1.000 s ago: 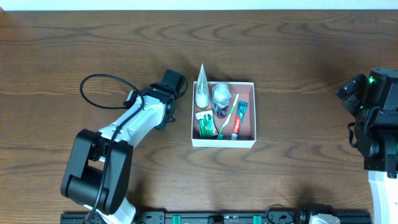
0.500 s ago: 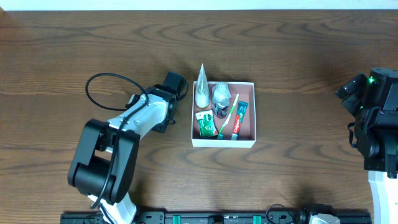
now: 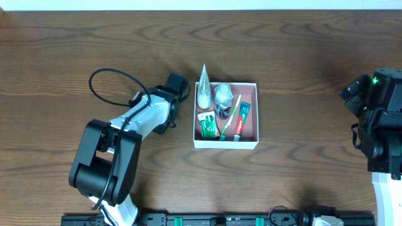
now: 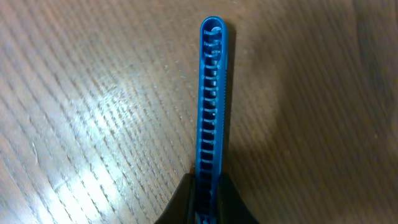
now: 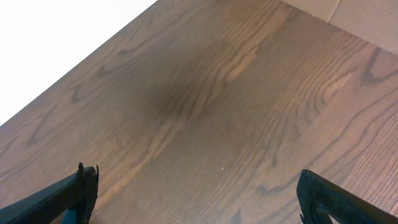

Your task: Pack container

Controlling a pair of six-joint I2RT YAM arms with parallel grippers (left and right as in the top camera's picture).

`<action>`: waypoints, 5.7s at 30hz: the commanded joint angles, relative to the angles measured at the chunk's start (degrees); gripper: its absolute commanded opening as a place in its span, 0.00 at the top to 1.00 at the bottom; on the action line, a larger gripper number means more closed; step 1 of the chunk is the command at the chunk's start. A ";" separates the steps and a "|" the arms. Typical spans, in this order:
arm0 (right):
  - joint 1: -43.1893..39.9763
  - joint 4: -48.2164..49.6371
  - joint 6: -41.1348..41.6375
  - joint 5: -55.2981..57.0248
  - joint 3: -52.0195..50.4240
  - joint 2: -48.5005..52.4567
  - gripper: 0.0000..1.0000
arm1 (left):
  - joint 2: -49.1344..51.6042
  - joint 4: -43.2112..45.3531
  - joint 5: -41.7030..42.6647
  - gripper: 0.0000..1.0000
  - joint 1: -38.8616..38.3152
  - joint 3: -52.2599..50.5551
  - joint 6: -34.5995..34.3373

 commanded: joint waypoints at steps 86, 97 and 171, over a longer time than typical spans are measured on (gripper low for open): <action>-0.48 -0.11 -0.68 1.18 0.46 -0.09 0.01 | -3.93 28.68 -3.82 0.94 -33.70 4.39 41.44; -0.48 -0.11 -0.68 1.18 0.46 -0.09 0.01 | -3.32 30.29 -3.37 0.86 -33.70 4.39 41.44; -0.48 -0.11 -0.68 1.18 0.46 -0.09 0.01 | -78.95 -14.84 -19.80 0.02 -32.96 -8.98 52.83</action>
